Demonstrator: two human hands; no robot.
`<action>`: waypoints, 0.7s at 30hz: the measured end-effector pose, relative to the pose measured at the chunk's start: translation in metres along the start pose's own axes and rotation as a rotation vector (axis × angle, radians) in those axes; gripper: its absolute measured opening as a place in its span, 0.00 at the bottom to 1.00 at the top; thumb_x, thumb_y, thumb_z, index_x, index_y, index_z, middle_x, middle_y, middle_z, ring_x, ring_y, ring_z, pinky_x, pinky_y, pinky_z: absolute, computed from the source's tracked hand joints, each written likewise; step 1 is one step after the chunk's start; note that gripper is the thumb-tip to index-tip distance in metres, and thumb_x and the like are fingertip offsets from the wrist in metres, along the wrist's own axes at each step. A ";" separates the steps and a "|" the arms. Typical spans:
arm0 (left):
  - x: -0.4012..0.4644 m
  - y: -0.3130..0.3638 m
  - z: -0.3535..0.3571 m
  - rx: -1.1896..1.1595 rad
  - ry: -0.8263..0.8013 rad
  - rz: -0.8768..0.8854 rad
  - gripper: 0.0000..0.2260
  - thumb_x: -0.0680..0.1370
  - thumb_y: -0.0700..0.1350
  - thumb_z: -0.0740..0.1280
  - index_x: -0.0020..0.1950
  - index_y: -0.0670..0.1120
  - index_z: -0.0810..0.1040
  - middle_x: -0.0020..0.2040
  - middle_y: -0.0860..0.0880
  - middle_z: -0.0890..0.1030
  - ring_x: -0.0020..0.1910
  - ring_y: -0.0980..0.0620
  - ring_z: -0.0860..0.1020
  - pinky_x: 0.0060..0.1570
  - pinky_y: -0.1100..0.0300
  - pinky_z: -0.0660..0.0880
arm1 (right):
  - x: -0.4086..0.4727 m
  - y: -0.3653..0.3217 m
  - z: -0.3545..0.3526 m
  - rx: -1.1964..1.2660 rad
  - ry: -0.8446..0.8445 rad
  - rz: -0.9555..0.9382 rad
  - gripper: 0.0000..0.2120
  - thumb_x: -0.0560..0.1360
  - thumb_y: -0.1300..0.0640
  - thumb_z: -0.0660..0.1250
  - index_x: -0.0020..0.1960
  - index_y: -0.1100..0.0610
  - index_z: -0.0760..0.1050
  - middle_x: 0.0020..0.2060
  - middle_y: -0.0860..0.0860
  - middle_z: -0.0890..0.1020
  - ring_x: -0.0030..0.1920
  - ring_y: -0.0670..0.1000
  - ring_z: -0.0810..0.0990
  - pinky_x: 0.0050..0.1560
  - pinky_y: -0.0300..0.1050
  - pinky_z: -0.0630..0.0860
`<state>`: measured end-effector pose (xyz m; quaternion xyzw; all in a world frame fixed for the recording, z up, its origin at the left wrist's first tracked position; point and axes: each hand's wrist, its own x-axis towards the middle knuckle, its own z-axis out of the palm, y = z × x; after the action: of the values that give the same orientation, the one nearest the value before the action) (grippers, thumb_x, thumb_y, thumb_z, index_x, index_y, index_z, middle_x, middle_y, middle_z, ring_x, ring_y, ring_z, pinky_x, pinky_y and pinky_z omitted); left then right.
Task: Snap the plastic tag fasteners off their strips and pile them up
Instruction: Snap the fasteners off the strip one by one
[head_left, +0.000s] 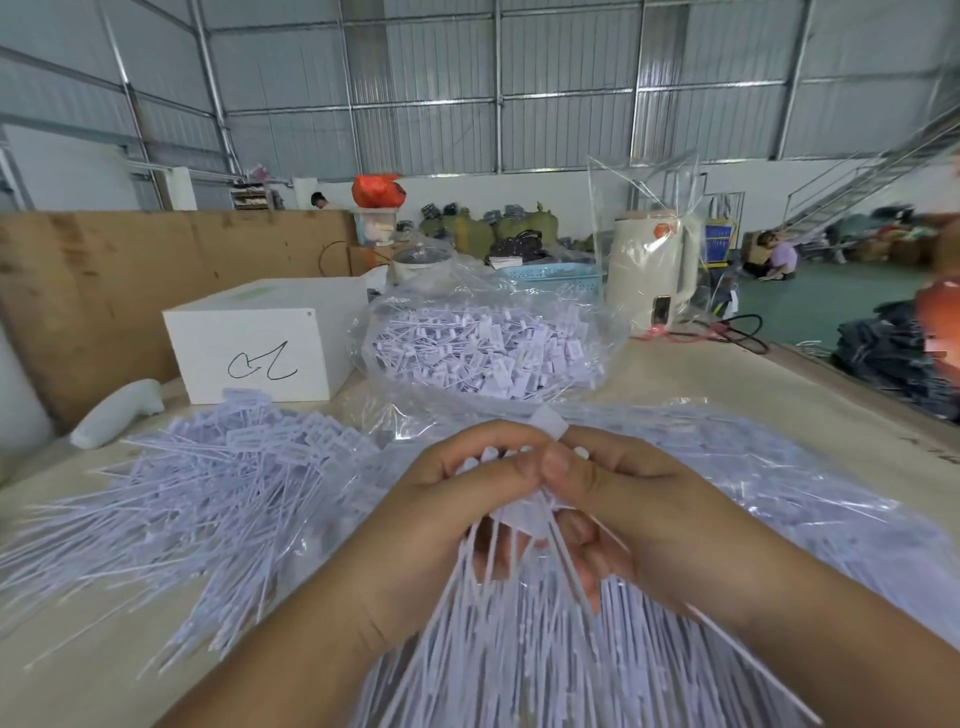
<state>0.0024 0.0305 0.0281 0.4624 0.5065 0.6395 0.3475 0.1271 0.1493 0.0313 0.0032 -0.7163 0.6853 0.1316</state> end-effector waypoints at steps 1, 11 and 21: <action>0.001 -0.002 0.003 -0.008 0.019 -0.006 0.07 0.69 0.51 0.74 0.44 0.51 0.83 0.34 0.46 0.80 0.32 0.49 0.76 0.25 0.64 0.69 | 0.001 0.001 -0.001 0.006 0.003 0.008 0.23 0.72 0.41 0.67 0.61 0.53 0.79 0.43 0.74 0.75 0.32 0.58 0.74 0.28 0.41 0.73; 0.002 -0.014 0.011 0.318 0.178 0.268 0.17 0.71 0.68 0.58 0.54 0.65 0.77 0.43 0.53 0.84 0.39 0.58 0.82 0.34 0.68 0.75 | 0.003 0.009 -0.003 -0.020 0.011 -0.054 0.15 0.73 0.54 0.72 0.59 0.54 0.78 0.34 0.58 0.74 0.22 0.49 0.73 0.24 0.40 0.73; -0.002 -0.016 0.018 0.484 0.247 0.494 0.14 0.81 0.59 0.52 0.58 0.60 0.75 0.38 0.51 0.83 0.34 0.53 0.83 0.36 0.56 0.78 | 0.002 0.008 0.005 0.078 0.037 -0.114 0.12 0.71 0.61 0.71 0.54 0.58 0.79 0.37 0.56 0.81 0.25 0.51 0.77 0.27 0.43 0.77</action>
<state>0.0200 0.0383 0.0132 0.5587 0.5545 0.6167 -0.0006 0.1223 0.1450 0.0238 0.0366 -0.6849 0.7041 0.1836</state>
